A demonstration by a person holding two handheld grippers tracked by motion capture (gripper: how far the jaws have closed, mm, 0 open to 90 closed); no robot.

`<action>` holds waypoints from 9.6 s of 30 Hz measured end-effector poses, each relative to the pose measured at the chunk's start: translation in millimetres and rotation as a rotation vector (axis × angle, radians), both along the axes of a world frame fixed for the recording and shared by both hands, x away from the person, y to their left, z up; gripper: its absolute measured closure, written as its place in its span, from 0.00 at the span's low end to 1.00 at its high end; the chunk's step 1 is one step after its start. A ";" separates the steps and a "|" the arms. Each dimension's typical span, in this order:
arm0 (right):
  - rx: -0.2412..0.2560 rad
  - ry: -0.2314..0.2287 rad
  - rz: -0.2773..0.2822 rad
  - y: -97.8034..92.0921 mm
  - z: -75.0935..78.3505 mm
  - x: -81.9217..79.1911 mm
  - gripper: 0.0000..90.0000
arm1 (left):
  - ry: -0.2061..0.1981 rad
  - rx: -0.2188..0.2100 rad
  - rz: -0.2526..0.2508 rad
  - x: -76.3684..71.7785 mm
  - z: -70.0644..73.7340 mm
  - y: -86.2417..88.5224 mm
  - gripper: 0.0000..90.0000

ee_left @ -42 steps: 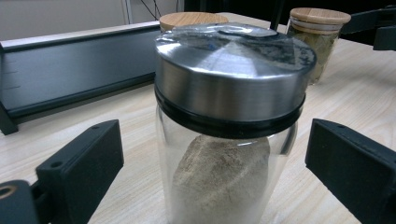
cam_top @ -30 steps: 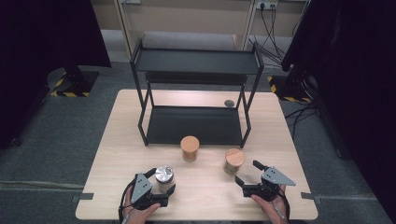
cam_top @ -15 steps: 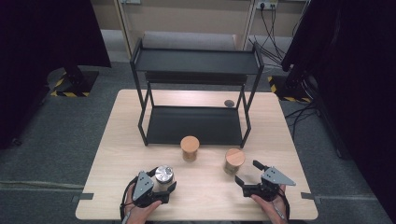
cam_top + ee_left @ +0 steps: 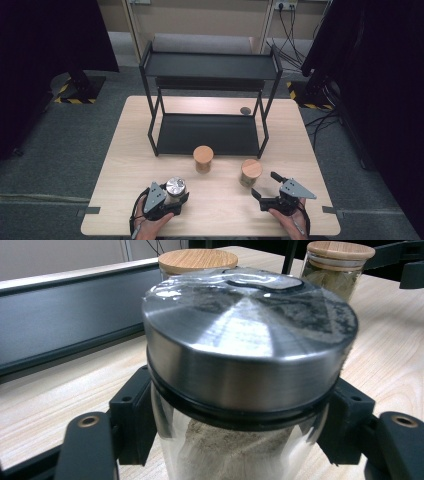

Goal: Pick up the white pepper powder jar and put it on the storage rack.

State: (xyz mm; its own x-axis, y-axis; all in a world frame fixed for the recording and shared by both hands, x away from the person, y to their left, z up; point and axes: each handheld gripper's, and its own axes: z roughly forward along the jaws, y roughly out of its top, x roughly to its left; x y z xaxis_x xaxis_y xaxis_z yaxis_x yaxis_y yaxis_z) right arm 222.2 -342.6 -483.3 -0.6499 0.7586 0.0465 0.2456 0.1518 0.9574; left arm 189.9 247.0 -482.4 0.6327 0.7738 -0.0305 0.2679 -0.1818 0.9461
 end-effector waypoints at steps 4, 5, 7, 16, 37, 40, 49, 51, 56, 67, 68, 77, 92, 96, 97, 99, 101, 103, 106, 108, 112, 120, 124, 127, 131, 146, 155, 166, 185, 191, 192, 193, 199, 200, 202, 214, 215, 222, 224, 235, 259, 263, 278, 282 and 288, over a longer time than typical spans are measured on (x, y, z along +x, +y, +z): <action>0.000 0.000 0.000 0.0 0.0 0.0 0.01 | -0.003 0.004 0.006 -1.2 0.2 -1.5 0.34; 0.000 0.000 0.000 0.0 0.0 -0.1 0.01 | -0.003 0.004 0.007 -1.4 0.2 -1.7 0.34; 0.000 -0.001 0.000 0.1 0.0 -0.1 0.01 | -0.003 0.003 0.010 -1.9 0.3 -2.2 0.34; 0.001 -0.001 -0.001 0.0 -0.2 -0.2 0.01 | -0.008 0.007 0.026 -2.3 2.7 -3.3 0.34; 0.003 -0.001 -0.002 -0.1 -0.3 -0.4 0.01 | -0.015 -0.006 0.064 -1.1 17.9 -3.2 0.34; 0.003 0.000 -0.002 0.0 -0.2 -0.4 0.01 | -0.014 -0.008 0.068 -0.2 20.1 -2.4 0.34; 0.007 0.000 -0.003 -0.6 -0.7 -0.4 0.01 | -0.015 -0.010 0.078 3.4 25.2 -2.4 0.34; 0.007 0.000 -0.003 -0.6 -0.6 -0.3 0.01 | -0.015 -0.008 0.076 4.4 26.4 -2.8 0.34; 0.007 0.000 -0.002 -0.7 -0.7 -0.5 0.01 | -0.016 -0.008 0.081 5.5 28.2 -2.5 0.34; 0.008 0.000 -0.004 -0.6 -0.7 -0.6 0.01 | -0.001 -0.014 0.101 9.2 31.6 0.4 0.34; 0.008 0.000 -0.004 -0.6 -0.7 -0.6 0.01 | 0.000 -0.018 0.102 9.5 31.6 0.3 0.34; 0.010 0.000 -0.005 -0.8 -0.9 -0.7 0.01 | -0.001 -0.022 0.109 13.0 34.9 -0.9 0.34; 0.010 -0.001 -0.005 -0.8 -1.1 -0.8 0.01 | -0.003 -0.025 0.130 20.2 41.2 -3.1 0.34; 0.011 0.000 -0.006 -0.8 -1.1 -0.8 0.01 | -0.001 -0.023 0.135 22.7 42.8 -3.6 0.34; 0.012 0.000 -0.006 -0.9 -1.2 -0.8 0.01 | -0.002 -0.023 0.135 23.2 43.0 -3.7 0.34; 0.012 0.000 -0.006 -0.9 -1.2 -0.8 0.01 | -0.001 -0.023 0.137 24.5 43.6 -4.0 0.34; 0.012 -0.001 -0.006 -0.9 -1.2 -0.9 0.01 | 0.000 -0.021 0.139 25.9 44.4 -4.0 0.34; 0.012 0.000 -0.006 -0.9 -1.2 -0.9 0.01 | 0.000 -0.024 0.142 27.1 44.7 -4.0 0.34; 0.012 0.000 -0.006 -1.0 -1.3 -0.9 0.01 | -0.001 -0.024 0.145 28.3 45.8 -3.8 0.34; 0.013 0.000 -0.006 -1.0 -1.3 -0.8 0.01 | -0.002 -0.024 0.146 29.2 46.6 -3.8 0.34; 0.012 0.000 -0.007 -0.9 -1.3 -0.9 0.01 | -0.003 -0.025 0.149 30.8 48.1 -3.8 0.34; 0.014 0.000 -0.006 -1.2 -1.3 -0.8 0.01 | -0.005 -0.030 0.154 35.2 50.8 -4.6 0.34; 0.014 0.000 -0.006 -1.2 -1.3 -0.8 0.01 | -0.002 -0.027 0.155 37.7 50.3 -5.0 0.34; 0.015 0.000 -0.006 -1.3 -1.4 -0.7 0.01 | 0.006 -0.028 0.156 40.0 49.3 -4.8 0.34; 0.014 0.000 -0.006 -1.2 -1.4 -0.7 0.01 | 0.008 -0.030 0.160 41.7 48.8 -4.9 0.34; 0.015 0.000 -0.005 -1.4 -1.4 -0.7 0.01 | 0.018 -0.024 0.167 50.3 48.8 -6.2 0.34; 0.013 0.000 -0.005 -1.2 -1.3 -0.7 0.01 | 0.025 -0.019 0.171 54.6 47.7 -6.9 0.34; 0.012 0.001 -0.005 -1.0 -1.1 -0.6 0.01 | 0.024 -0.019 0.177 61.6 48.9 -8.4 0.34; 0.015 0.001 -0.006 -1.3 -1.4 -0.7 0.01 | 0.029 -0.009 0.200 75.0 48.0 -9.6 0.34; 0.016 0.001 -0.005 -1.5 -1.5 -0.7 0.01 | 0.030 -0.007 0.200 79.0 48.7 -11.3 0.34; 0.016 0.000 -0.005 -1.6 -1.5 -0.6 0.01 | 0.029 -0.006 0.200 79.5 49.0 -11.7 0.34; 0.016 0.001 -0.005 -1.6 -1.5 -0.6 0.01 | 0.029 -0.006 0.200 80.1 49.3 -12.1 0.34; 0.017 0.001 -0.005 -1.7 -1.6 -0.6 0.01 | 0.026 -0.008 0.203 83.0 50.8 -12.1 0.34; 0.016 0.000 -0.005 -1.6 -1.6 -0.7 0.01 | 0.027 -0.007 0.204 83.4 51.2 -11.7 0.34; 0.016 0.000 -0.005 -1.6 -1.6 -0.7 0.01 | 0.026 -0.009 0.209 84.1 51.3 -11.3 0.34; 0.018 0.001 -0.006 -1.7 -1.6 -0.6 0.01 | 0.025 -0.013 0.219 90.5 53.6 -9.6 0.34; 0.017 0.001 -0.006 -1.6 -1.6 -0.6 0.01 | 0.024 -0.013 0.220 91.0 54.1 -9.6 0.34; 0.017 0.002 -0.006 -1.6 -1.6 -0.6 0.01 | 0.023 -0.016 0.223 96.4 56.5 -9.3 0.34; 0.018 0.002 -0.006 -1.7 -1.6 -0.6 0.01 | 0.025 -0.017 0.224 97.6 56.4 -9.6 0.34; 0.018 0.002 -0.006 -1.7 -1.5 -0.5 0.01 | 0.027 -0.024 0.235 103.6 56.7 -10.9 0.34; 0.021 0.003 -0.006 -2.2 -1.8 -0.3 0.01 | 0.017 -0.026 0.251 121.2 64.3 -18.7 0.34; 0.022 0.003 -0.005 -2.5 -1.9 -0.2 0.01 | 0.018 -0.024 0.252 124.1 65.0 -20.3 0.34; 0.022 0.002 -0.004 -2.6 -2.0 -0.2 0.01 | 0.017 -0.035 0.262 135.9 68.4 -28.3 0.34; 0.023 0.001 -0.004 -2.7 -2.2 -0.4 0.01 | 0.018 -0.035 0.266 139.1 68.7 -29.9 0.34; 0.023 0.002 -0.003 -2.9 -2.1 -0.4 0.01 | 0.024 -0.035 0.282 144.4 67.7 -30.9 0.34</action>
